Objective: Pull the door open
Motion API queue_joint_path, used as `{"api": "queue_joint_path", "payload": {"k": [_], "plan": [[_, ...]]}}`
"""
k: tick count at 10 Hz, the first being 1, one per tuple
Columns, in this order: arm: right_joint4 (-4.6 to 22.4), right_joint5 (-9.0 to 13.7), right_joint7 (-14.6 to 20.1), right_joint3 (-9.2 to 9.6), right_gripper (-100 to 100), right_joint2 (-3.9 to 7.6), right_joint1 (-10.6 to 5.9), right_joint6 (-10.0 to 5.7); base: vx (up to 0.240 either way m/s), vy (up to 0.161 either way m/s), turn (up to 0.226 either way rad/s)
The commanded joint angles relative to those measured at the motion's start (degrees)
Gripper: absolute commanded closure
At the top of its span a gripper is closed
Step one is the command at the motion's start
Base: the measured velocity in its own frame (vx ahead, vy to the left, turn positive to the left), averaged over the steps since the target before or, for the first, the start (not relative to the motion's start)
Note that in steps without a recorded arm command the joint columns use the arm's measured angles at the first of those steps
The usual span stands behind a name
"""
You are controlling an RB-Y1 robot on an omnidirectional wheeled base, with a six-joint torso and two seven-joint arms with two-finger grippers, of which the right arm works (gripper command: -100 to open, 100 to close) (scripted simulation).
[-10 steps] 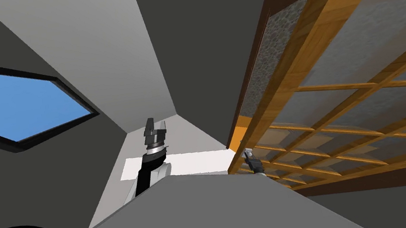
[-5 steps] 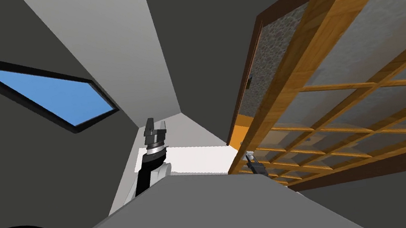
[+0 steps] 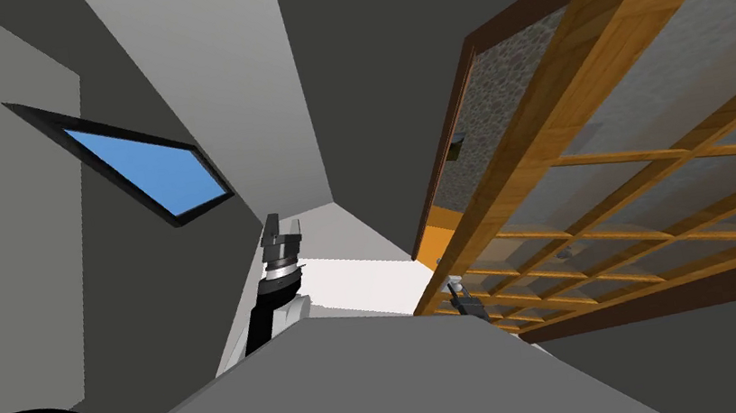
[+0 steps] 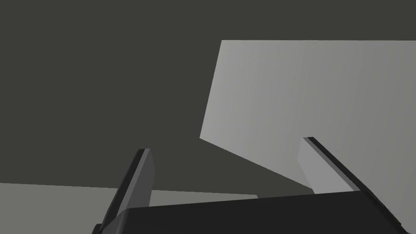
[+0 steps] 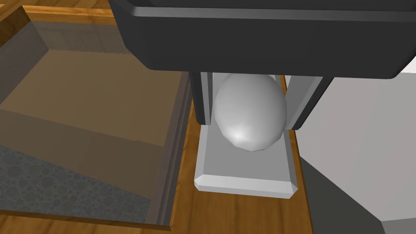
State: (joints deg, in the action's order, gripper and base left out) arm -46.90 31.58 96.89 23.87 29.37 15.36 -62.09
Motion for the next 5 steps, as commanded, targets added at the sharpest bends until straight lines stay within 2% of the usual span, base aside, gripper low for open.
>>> {"api": "queue_joint_path", "payload": {"k": [1, 5], "plan": [[0.6, -0.4, 0.7, 0.63, 100, 0.23, 0.12, -1.27, -0.208, -0.064, 0.12], [2.2, -1.3, 2.7, 1.97, 100, 1.49, 0.49, -4.12, -0.218, -0.044, 0.138]]}}
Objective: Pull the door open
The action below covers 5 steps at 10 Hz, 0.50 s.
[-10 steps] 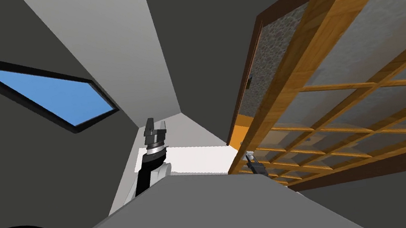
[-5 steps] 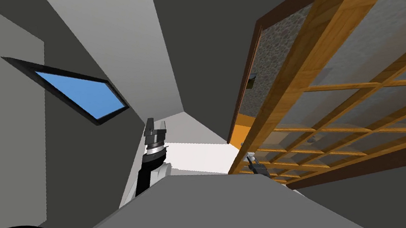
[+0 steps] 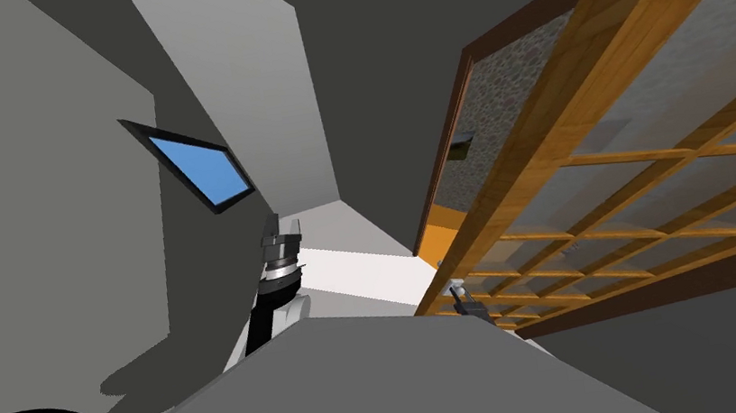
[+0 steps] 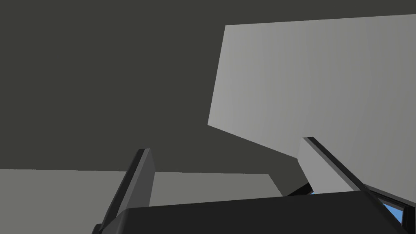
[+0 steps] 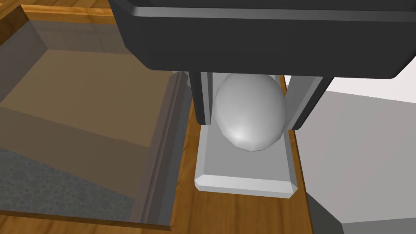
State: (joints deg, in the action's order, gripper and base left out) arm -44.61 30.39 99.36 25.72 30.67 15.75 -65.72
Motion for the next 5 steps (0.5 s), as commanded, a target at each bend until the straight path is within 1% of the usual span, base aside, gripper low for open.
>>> {"api": "queue_joint_path", "payload": {"k": [1, 2, 3, 5], "plan": [[0.2, -0.3, 0.6, 0.4, 100, 0.45, 0.17, -1.06, -0.208, -0.057, 0.115], [0.2, -0.2, 0.3, 0.33, 100, 0.22, 0.12, -0.41, -0.09, -0.025, 0.032], [0.9, -0.5, 0.9, 0.81, 100, 0.38, 0.14, -1.14, -0.153, -0.033, 0.153], [1.6, -0.7, 1.4, 1.19, 100, 0.65, 0.05, -2.1, -0.211, -0.057, 0.155]]}}
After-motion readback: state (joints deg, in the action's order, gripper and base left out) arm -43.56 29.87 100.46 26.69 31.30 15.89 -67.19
